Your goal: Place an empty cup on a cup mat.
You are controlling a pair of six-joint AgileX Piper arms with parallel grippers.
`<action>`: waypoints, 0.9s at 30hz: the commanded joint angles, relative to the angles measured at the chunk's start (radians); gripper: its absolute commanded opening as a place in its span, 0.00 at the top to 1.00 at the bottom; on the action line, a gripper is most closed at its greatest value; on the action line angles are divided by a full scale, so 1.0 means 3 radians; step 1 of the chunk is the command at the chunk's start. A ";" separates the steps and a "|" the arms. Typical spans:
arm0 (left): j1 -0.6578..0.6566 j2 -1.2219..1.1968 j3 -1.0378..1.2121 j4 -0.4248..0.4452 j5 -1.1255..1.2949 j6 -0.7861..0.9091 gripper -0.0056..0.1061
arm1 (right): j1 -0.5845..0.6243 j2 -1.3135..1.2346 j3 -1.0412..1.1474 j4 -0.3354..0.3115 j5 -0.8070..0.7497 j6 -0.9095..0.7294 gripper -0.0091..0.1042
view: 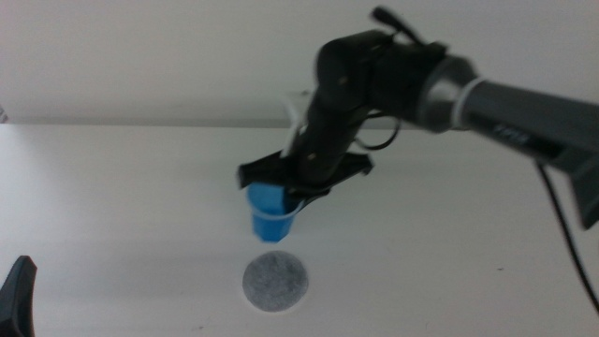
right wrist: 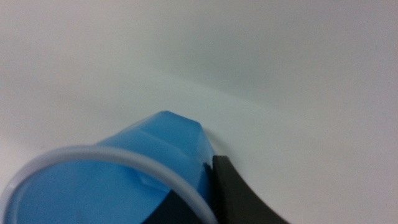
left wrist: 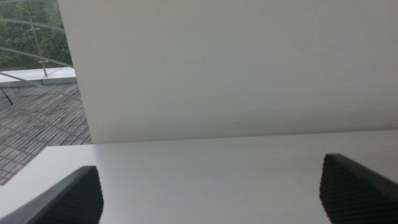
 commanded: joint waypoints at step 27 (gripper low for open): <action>-0.0028 -0.0140 0.0137 0.0000 -0.0039 0.0000 0.11 | 0.0204 0.0300 -0.0066 -0.0042 0.0319 0.0146 0.90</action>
